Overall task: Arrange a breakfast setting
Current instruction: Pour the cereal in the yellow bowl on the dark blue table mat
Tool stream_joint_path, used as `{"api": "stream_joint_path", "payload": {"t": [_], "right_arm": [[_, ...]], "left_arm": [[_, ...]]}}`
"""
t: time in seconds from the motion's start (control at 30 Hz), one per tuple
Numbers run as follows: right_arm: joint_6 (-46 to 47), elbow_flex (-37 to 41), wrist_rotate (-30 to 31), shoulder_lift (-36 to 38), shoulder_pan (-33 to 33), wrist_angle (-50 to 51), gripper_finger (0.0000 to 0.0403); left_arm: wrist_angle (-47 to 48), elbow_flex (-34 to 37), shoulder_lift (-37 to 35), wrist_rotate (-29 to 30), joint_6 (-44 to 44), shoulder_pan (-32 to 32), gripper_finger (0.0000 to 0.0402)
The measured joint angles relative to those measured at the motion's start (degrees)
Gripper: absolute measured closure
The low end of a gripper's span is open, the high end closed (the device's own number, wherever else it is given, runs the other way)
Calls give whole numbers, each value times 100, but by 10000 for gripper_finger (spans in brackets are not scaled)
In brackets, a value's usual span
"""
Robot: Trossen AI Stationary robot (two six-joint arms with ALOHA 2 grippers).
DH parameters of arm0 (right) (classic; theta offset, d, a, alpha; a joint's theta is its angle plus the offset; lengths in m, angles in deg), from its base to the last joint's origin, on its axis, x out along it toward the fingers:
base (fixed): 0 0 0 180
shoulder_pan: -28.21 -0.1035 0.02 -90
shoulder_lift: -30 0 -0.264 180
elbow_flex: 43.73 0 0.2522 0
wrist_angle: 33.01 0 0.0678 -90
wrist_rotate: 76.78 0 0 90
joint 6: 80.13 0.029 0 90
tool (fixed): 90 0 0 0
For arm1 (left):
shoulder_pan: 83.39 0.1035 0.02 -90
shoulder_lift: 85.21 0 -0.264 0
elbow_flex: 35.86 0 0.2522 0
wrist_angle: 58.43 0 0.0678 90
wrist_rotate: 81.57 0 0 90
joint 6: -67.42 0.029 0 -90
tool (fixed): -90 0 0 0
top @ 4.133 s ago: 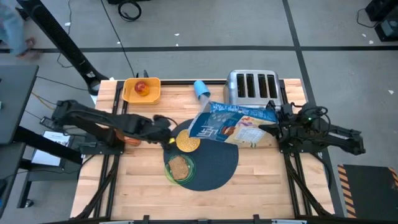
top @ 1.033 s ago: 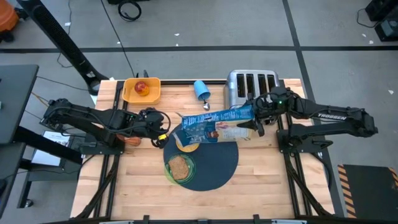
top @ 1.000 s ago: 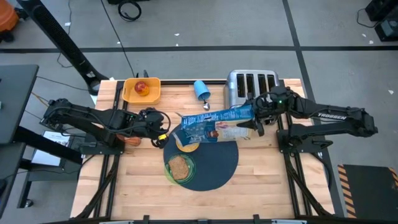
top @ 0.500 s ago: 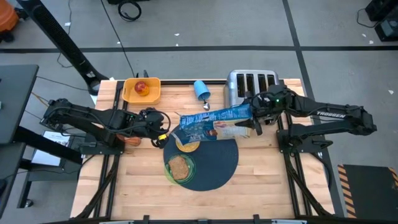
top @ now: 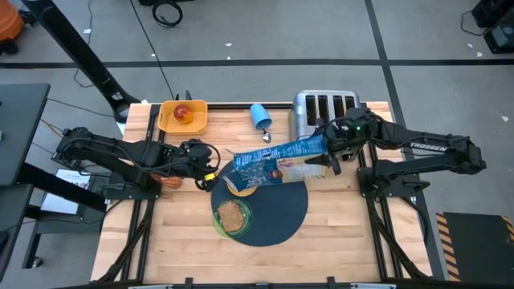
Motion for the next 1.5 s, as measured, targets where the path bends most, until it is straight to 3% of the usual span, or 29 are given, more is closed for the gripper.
{"api": "stream_joint_path", "payload": {"t": [1.5], "right_arm": [[160,-52,93,-137,-108,-14,126]], "left_arm": [[-15,0,0,2,-54,1,205]]}}
